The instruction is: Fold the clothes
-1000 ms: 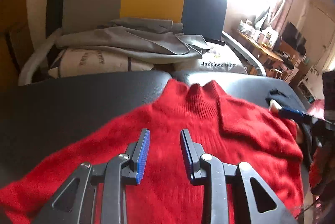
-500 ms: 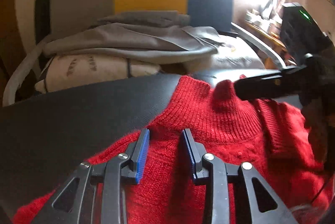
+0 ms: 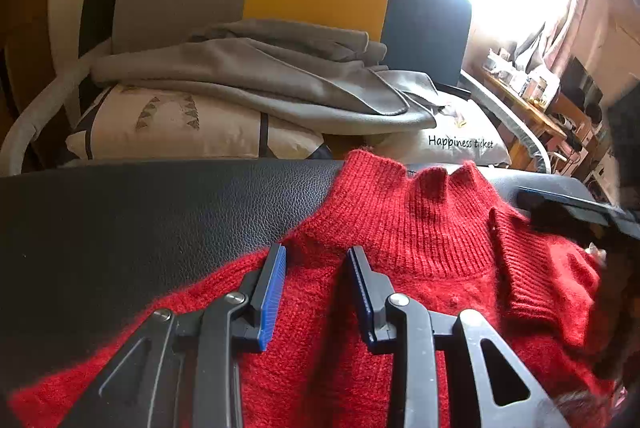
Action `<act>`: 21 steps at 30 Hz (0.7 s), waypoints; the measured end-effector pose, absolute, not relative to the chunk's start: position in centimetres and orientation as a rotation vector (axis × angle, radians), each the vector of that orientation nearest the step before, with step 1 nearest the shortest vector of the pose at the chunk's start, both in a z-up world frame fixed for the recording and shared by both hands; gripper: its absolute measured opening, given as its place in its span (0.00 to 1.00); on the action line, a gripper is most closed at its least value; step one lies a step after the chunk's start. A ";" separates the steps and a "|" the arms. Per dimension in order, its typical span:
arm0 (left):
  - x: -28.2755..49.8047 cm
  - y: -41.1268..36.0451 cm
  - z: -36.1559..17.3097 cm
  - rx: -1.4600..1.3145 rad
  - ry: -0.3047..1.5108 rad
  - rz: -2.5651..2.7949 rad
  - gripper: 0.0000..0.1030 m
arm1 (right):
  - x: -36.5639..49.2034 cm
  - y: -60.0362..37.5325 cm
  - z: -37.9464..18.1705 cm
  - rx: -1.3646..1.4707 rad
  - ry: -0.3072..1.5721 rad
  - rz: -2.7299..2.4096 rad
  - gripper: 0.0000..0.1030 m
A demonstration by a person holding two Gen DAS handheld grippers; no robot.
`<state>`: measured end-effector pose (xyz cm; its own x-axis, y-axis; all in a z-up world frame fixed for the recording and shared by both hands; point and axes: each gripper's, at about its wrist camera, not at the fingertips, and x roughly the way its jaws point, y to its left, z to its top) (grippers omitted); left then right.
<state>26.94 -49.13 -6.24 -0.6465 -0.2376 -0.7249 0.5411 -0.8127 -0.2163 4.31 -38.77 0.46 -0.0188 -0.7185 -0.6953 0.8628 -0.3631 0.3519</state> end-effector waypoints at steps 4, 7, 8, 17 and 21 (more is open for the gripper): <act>26.9 -49.1 -6.3 0.987 0.582 -2.438 0.32 | 6.4 -36.3 0.5 0.925 0.382 -1.787 1.00; 26.9 -48.9 -6.3 0.989 0.562 -2.431 0.32 | 6.3 -35.4 -1.3 1.008 0.472 -1.799 0.99; 26.9 -48.8 -6.3 0.989 0.559 -2.429 0.32 | 6.1 -35.2 -2.1 1.047 0.489 -1.794 0.92; 27.0 -48.9 -6.3 0.984 0.573 -2.435 0.32 | 6.0 -32.0 0.1 0.961 0.473 -1.912 0.12; 27.0 -49.0 -6.3 0.981 0.579 -2.435 0.32 | 4.5 -26.9 4.5 0.884 0.470 -2.047 0.12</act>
<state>27.04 -48.97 -6.32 -0.6462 -0.2469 -0.7221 0.5456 -0.8111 -0.2109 4.46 -26.95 4.53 -0.4021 -0.5500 -0.7320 0.8143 -0.5803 -0.0113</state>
